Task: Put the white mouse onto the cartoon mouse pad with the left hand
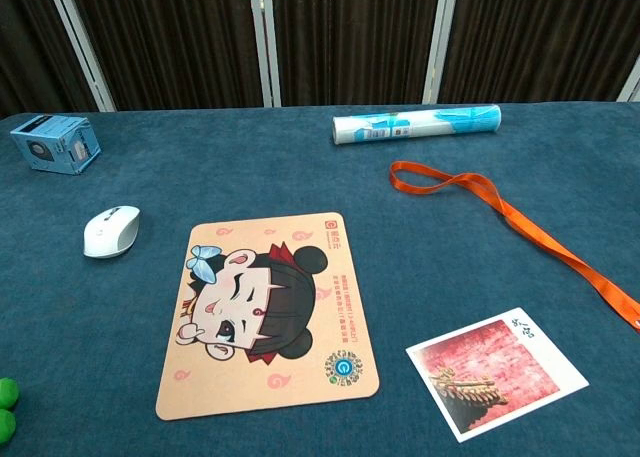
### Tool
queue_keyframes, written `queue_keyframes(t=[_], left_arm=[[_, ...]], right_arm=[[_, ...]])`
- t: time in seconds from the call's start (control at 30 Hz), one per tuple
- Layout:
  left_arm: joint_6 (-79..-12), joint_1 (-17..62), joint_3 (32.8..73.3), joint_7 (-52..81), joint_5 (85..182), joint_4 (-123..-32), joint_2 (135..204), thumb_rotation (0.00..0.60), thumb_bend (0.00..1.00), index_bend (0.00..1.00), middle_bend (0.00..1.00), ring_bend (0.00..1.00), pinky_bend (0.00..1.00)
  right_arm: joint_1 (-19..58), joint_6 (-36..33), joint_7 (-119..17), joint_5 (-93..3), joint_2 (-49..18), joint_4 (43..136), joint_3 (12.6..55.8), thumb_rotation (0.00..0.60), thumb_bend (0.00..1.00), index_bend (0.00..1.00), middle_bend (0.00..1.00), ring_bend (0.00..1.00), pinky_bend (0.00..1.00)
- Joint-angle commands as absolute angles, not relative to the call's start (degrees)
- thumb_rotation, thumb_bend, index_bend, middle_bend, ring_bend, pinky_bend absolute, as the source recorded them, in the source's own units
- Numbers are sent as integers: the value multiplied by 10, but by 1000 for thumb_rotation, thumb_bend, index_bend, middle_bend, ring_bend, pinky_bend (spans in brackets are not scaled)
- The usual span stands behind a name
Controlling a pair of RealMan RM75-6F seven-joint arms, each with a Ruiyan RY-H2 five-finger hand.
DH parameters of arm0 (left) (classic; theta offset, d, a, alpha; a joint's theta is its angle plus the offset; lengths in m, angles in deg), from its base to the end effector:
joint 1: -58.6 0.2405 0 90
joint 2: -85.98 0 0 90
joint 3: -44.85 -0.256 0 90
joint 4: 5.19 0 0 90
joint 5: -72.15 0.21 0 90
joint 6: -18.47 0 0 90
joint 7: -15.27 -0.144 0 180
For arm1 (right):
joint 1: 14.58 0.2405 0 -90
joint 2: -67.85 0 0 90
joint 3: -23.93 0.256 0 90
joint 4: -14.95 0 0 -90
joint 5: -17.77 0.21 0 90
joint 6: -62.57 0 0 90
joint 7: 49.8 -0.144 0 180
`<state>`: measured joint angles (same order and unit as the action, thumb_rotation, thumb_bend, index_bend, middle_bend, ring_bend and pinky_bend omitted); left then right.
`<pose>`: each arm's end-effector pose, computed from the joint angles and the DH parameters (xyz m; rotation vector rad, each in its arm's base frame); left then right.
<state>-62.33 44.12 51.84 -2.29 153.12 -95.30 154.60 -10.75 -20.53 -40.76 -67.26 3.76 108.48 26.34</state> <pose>-0.2842 0.2466 0.1423 -1.4732 -0.6434 -0.7926 -0.3147 -0.1733 0.1525 1.4339 -0.8475 0.7571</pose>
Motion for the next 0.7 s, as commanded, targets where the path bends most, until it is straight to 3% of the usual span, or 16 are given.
queue_keyframes(t=[0.03,0.7], left_arm=[[-621,441,518,-23,1529,-955,1544,600,154,0,0,0,0],[-613,437,514,-21,1529,-956,1540,600,156,0,0,0,0]], right_arm=[[-108,-206,-408,-673,38,1085,263,600,90,0,0,0,0],[-107,-205,-403,-672,36,1086,264,600,90,0,0,0,0]])
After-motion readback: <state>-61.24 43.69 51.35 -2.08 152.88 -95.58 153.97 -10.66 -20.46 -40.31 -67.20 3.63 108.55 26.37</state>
